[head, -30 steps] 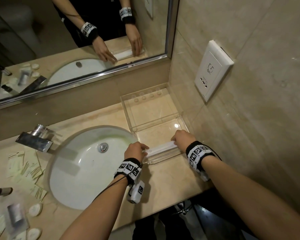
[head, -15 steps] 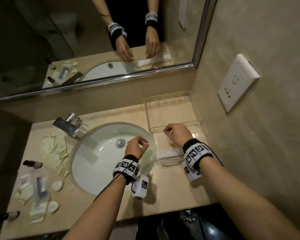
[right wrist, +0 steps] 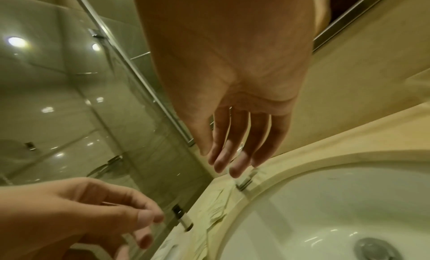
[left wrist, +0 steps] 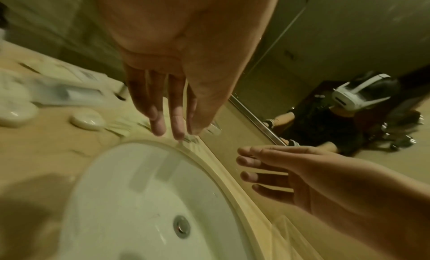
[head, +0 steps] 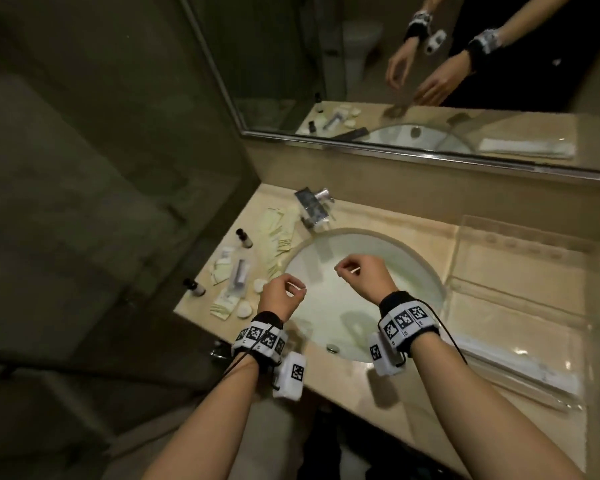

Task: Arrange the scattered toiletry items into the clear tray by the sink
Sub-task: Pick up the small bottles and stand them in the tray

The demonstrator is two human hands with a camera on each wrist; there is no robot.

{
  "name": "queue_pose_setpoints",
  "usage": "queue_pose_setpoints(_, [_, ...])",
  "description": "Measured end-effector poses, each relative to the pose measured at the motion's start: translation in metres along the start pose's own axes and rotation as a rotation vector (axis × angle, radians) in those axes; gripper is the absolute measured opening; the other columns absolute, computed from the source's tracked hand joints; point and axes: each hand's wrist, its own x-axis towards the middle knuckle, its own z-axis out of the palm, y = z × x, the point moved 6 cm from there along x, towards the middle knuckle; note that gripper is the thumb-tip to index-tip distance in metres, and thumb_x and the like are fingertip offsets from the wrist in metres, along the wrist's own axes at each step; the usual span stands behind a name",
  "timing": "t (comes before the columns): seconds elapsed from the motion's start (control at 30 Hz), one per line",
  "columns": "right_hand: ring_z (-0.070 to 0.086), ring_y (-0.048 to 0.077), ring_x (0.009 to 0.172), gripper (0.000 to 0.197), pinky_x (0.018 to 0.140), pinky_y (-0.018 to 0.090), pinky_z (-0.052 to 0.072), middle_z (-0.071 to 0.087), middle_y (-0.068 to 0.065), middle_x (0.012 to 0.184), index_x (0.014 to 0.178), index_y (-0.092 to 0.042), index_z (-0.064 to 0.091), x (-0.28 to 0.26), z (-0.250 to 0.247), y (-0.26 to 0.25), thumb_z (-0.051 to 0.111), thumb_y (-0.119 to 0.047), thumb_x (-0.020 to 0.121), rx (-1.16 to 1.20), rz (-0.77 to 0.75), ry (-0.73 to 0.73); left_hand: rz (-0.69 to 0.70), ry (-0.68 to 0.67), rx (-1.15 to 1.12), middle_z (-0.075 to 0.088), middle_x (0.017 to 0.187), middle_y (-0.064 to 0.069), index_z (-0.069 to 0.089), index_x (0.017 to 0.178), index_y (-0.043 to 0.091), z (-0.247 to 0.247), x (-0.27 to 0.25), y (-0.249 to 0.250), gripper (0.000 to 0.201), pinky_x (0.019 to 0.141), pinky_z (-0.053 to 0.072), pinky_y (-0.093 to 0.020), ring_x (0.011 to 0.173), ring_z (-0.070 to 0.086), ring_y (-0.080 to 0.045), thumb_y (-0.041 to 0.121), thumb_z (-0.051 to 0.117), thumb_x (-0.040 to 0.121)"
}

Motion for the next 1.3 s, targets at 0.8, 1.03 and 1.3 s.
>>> queue_pose_setpoints(0.8, [0.065, 0.018, 0.082, 0.023, 0.078, 0.033, 0.056, 0.066, -0.002, 0.090, 0.107, -0.012, 0.065, 0.144, 0.219, -0.114, 0.069, -0.018, 0.086, -0.037, 0.083, -0.030, -0.268, 0.232, 0.016, 0.045, 0.120, -0.005, 0.056, 0.100, 0.018, -0.187, 0.123, -0.218, 0.045, 0.097, 0.043, -0.040, 0.114, 0.043, -0.025, 0.013, 0.083, 0.065])
queue_pose_setpoints(1.03, [0.063, 0.020, 0.090, 0.044, 0.085, 0.034, 0.053, 0.066, 0.006, 0.109, 0.120, -0.010, 0.055, 0.184, 0.245, -0.103, 0.076, -0.017, 0.082, -0.099, 0.204, -0.018, -0.248, 0.093, -0.028, 0.053, 0.119, -0.006, 0.060, 0.108, 0.015, -0.174, 0.150, -0.249, 0.047, 0.097, 0.044, -0.031, 0.112, 0.053, -0.023, 0.007, 0.080, 0.067])
queue_pose_setpoints(1.3, [0.059, 0.027, 0.113, 0.063, 0.098, 0.036, 0.047, 0.059, 0.011, 0.126, 0.131, -0.010, 0.049, 0.201, 0.262, -0.082, 0.081, -0.018, 0.077, -0.129, 0.259, 0.009, -0.247, 0.075, -0.094, 0.069, 0.104, -0.007, 0.070, 0.090, 0.014, -0.161, 0.160, -0.266, 0.023, 0.088, 0.049, -0.025, 0.100, 0.065, -0.023, 0.004, 0.077, 0.071])
